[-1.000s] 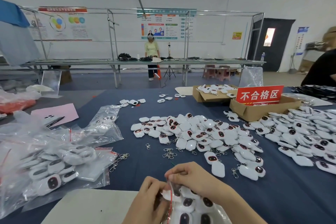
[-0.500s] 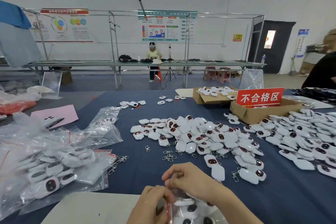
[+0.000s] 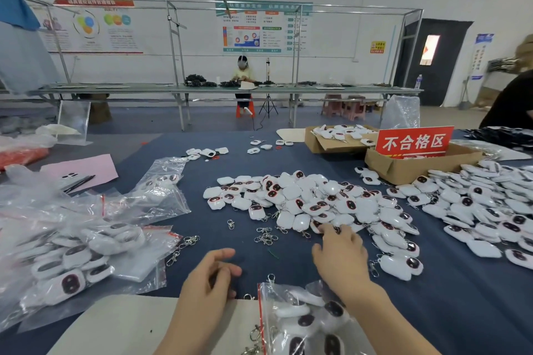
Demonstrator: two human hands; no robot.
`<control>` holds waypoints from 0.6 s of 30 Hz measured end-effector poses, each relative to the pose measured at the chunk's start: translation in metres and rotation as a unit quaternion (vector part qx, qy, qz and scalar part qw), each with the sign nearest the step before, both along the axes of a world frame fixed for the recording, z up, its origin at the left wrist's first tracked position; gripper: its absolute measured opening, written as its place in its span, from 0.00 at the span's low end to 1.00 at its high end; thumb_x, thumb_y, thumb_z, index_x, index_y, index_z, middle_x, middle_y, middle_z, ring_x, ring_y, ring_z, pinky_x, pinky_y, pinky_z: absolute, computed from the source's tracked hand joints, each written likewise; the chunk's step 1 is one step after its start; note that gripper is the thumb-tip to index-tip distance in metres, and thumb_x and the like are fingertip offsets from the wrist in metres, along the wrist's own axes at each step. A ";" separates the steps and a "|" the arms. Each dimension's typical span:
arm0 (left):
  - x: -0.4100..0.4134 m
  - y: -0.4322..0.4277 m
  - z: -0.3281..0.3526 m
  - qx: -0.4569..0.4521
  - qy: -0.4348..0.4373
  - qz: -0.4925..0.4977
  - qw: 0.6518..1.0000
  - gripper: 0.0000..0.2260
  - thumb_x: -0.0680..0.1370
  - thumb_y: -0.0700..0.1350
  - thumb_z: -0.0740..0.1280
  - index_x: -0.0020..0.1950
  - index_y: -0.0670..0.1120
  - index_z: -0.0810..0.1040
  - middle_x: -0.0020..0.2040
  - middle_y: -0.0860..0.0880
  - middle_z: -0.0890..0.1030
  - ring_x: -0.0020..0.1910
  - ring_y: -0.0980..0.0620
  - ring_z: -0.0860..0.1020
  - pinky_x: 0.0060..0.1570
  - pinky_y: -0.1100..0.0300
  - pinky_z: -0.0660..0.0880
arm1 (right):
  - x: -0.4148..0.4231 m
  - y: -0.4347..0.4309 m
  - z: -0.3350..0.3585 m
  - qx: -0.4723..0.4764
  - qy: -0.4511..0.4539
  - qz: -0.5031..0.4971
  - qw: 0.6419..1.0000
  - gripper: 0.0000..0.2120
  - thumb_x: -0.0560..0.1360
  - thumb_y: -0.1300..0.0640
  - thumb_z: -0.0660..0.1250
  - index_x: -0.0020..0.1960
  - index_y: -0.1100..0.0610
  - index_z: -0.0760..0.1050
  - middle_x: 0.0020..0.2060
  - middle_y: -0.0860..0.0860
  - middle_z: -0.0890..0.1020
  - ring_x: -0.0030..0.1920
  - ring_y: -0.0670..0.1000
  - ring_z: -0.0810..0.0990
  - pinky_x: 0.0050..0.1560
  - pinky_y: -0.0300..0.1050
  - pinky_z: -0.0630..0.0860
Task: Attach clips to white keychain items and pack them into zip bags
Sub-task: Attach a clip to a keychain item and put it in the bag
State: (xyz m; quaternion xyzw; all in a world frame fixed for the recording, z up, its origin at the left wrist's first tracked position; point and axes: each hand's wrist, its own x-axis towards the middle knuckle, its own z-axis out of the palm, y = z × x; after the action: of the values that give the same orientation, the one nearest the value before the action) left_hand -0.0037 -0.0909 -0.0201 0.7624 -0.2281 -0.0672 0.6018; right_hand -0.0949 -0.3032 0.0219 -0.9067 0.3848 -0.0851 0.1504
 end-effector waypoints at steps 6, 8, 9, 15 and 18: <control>0.020 -0.026 -0.005 0.073 -0.045 0.035 0.996 0.15 0.82 0.37 0.61 0.53 0.58 0.78 0.43 0.62 0.84 0.40 0.50 0.80 0.42 0.53 0.79 | -0.002 -0.009 -0.013 0.037 -0.024 0.051 0.998 0.23 0.80 0.67 0.55 0.73 0.51 0.66 0.68 0.55 0.66 0.63 0.55 0.69 0.59 0.43 0.70; 0.024 -0.033 -0.005 0.101 -0.058 0.040 0.992 0.15 0.82 0.38 0.61 0.52 0.60 0.76 0.41 0.63 0.83 0.42 0.51 0.80 0.45 0.55 0.76 | 0.001 -0.011 -0.013 0.059 -0.055 0.063 0.995 0.22 0.81 0.66 0.55 0.72 0.50 0.68 0.68 0.54 0.67 0.57 0.52 0.71 0.53 0.41 0.69; 0.026 -0.035 -0.005 0.111 -0.062 0.041 0.991 0.15 0.82 0.38 0.61 0.52 0.60 0.76 0.41 0.62 0.83 0.42 0.53 0.80 0.47 0.55 0.77 | 0.002 -0.013 -0.012 0.067 -0.083 0.070 0.992 0.21 0.82 0.64 0.56 0.71 0.49 0.69 0.68 0.52 0.68 0.55 0.50 0.71 0.52 0.40 0.68; 0.029 -0.042 -0.001 0.123 -0.089 -0.003 0.988 0.07 0.82 0.51 0.63 0.57 0.62 0.77 0.43 0.67 0.82 0.43 0.59 0.80 0.52 0.53 0.78 | 0.014 -0.007 0.001 0.265 -0.330 0.120 0.898 0.12 0.81 0.56 0.64 0.61 0.43 0.78 0.51 0.46 0.81 0.46 0.38 0.78 0.43 0.30 0.71; 0.022 -0.045 0.002 0.099 -0.094 -0.079 0.988 0.11 0.78 0.65 0.61 0.56 0.65 0.77 0.46 0.61 0.83 0.45 0.57 0.81 0.51 0.53 0.79 | 0.022 -0.001 0.002 0.328 -0.384 0.147 0.851 0.09 0.79 0.58 0.68 0.55 0.45 0.80 0.39 0.48 0.84 0.33 0.42 0.77 0.32 0.33 0.71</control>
State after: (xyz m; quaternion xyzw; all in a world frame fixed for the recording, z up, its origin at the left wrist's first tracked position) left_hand 0.0182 -0.1360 -0.0177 0.8006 -0.3354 -0.0645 0.4923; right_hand -0.0728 -0.3041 0.0242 -0.7456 0.1647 -0.2719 0.5857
